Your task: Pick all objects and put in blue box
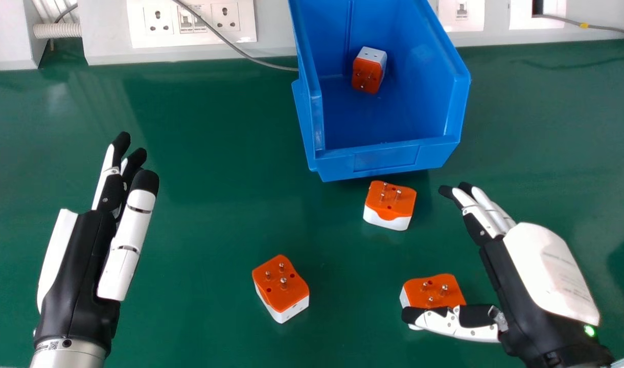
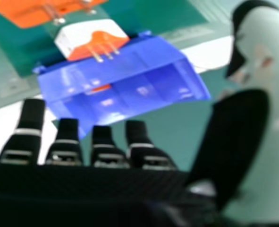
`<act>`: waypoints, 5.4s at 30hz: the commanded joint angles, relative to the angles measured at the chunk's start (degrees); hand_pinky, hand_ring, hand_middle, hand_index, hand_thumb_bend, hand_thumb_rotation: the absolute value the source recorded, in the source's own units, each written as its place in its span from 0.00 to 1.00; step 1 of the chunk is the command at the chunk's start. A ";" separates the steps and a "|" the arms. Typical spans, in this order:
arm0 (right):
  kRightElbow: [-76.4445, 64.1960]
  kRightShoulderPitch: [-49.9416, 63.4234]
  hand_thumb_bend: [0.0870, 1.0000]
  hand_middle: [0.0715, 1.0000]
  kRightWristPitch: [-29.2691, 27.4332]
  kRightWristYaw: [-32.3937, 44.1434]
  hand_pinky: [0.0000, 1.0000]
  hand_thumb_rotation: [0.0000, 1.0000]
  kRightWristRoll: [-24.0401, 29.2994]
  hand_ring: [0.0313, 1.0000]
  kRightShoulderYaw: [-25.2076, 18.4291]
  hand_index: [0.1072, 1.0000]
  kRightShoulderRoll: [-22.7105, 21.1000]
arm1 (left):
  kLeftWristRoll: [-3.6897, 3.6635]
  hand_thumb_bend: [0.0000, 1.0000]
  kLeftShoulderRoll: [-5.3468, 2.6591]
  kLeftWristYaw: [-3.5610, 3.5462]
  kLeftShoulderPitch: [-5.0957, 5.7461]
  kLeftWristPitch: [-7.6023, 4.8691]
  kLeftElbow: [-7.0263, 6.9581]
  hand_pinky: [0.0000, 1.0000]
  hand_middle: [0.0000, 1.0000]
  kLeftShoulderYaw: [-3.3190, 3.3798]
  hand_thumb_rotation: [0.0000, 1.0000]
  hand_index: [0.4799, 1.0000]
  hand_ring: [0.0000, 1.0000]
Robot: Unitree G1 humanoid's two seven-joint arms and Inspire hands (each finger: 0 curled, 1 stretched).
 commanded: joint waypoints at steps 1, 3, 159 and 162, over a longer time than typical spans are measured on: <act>0.41 -1.21 0.58 0.96 1.14 1.22 0.79 0.27 -0.84 0.93 0.11 0.88 -0.20 | -0.40 0.51 0.34 0.19 -0.18 -0.13 -2.26 0.92 0.98 0.47 1.00 1.00 0.97; 0.82 -2.03 0.58 0.96 2.65 2.93 0.79 0.28 -1.66 0.93 0.41 0.88 -0.29 | -0.34 0.52 0.41 0.18 -0.32 0.10 -2.39 0.92 0.98 0.50 1.00 1.00 0.97; 14.12 -23.41 0.58 0.87 8.91 28.74 0.72 0.23 -8.30 0.83 12.22 0.81 -13.32 | -0.70 0.52 1.01 0.03 -3.68 12.14 -9.94 0.95 0.98 1.02 1.00 1.00 0.98; 14.66 -23.67 0.58 0.87 9.22 29.09 0.71 0.22 -7.74 0.82 12.10 0.80 -13.01 | -0.76 0.52 0.98 0.03 -3.78 12.38 -10.11 0.95 0.98 0.97 1.00 1.00 0.98</act>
